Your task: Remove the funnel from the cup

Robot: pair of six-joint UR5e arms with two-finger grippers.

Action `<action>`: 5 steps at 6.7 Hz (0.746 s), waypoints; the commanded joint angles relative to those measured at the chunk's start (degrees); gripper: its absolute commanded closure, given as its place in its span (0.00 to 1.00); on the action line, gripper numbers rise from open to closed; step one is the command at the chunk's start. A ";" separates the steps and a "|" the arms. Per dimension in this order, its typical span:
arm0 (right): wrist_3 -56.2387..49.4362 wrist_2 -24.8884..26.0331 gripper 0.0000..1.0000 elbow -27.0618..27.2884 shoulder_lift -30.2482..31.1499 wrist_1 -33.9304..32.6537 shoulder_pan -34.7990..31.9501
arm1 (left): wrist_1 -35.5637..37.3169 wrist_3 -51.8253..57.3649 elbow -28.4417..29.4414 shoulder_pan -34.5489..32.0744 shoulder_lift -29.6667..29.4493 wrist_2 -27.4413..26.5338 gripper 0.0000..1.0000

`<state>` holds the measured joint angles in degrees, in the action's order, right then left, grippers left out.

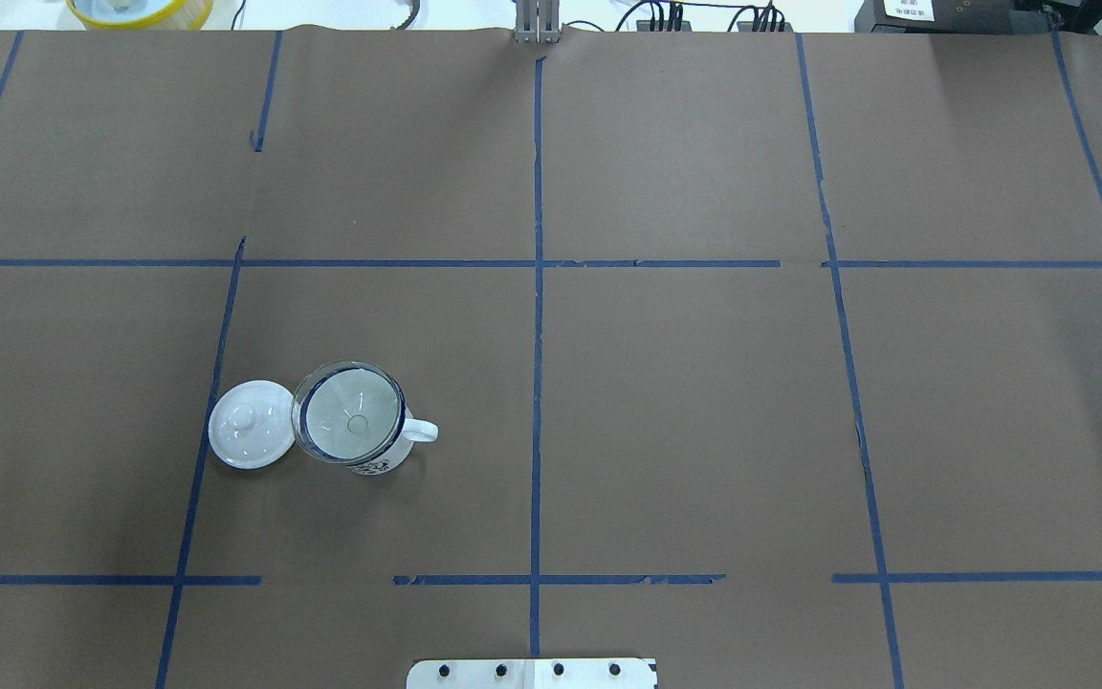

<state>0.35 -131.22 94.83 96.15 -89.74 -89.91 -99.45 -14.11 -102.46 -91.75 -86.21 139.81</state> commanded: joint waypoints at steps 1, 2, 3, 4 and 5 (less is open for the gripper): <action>0.00 0.00 0.00 0.09 0.00 0.00 0.00 | -1.80 -29.58 -7.37 10.91 -1.23 -0.41 0.00; 0.00 0.00 0.00 0.09 0.00 0.00 0.00 | -1.37 -44.27 -7.66 18.29 -6.64 -4.85 0.00; 0.00 0.00 0.00 0.09 0.00 0.00 0.00 | -1.19 -57.39 -7.49 24.37 -11.56 -8.03 0.00; 0.00 0.00 0.00 0.09 0.00 0.00 0.00 | 1.16 -65.43 -8.19 29.39 -16.22 -9.97 0.00; 0.00 0.00 0.00 0.00 0.00 0.00 0.00 | 11.63 -72.39 -9.24 36.66 -24.01 -15.91 0.00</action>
<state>0.35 -131.22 94.91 96.15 -89.74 -89.91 -95.73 -78.05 -110.76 -62.17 -103.06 128.89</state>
